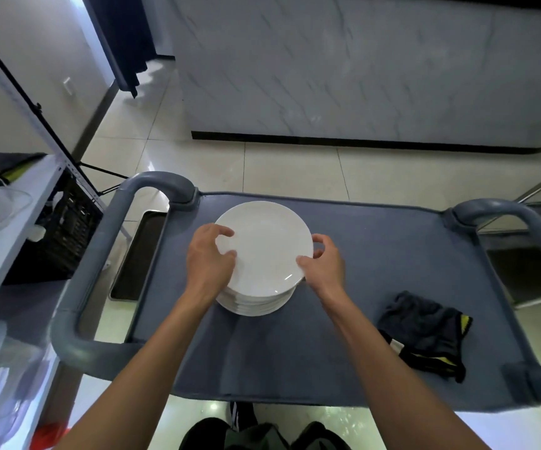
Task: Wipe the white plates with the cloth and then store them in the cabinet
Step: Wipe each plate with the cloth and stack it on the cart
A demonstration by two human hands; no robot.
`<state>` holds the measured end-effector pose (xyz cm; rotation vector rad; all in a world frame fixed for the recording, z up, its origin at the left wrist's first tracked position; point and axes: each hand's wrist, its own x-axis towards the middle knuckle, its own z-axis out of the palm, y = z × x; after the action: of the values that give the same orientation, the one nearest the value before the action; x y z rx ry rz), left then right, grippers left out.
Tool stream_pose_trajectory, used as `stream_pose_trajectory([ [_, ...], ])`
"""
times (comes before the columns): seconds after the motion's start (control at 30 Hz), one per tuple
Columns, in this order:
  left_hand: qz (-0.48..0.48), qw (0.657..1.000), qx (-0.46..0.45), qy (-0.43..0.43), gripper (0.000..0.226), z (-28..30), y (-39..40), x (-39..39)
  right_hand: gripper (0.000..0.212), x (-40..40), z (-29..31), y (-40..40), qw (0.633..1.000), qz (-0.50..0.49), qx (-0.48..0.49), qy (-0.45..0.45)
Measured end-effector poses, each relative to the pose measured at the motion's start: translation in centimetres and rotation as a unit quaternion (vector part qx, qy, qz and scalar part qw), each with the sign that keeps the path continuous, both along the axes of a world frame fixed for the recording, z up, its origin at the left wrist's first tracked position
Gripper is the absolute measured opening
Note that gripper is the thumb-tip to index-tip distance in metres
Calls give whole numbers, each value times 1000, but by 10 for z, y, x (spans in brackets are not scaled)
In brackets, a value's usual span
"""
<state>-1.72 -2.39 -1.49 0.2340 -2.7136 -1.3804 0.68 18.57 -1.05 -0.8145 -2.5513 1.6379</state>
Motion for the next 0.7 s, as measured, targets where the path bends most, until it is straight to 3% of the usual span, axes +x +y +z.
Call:
stream_pose_trajectory([
  [0.13, 22, 990, 123, -58, 47, 9, 15, -8, 40, 10, 7, 20, 996, -59, -59, 27],
  [0.23, 34, 938, 312, -148, 48, 16, 32, -13, 41, 19, 11, 44, 992, -96, -71, 50],
  [0.3, -8, 912, 359, -197, 36, 21, 44, -15, 41, 25, 13, 61, 990, -111, -61, 66],
  [0.47, -107, 877, 386, -264, 28, 25, 80, -11, 41, 42, 14, 103, 987, -126, -56, 84],
  [0.7, -190, 883, 291, -315, 30, 16, 133, 1, 40, 71, 6, 156, 988, -127, -32, 81],
])
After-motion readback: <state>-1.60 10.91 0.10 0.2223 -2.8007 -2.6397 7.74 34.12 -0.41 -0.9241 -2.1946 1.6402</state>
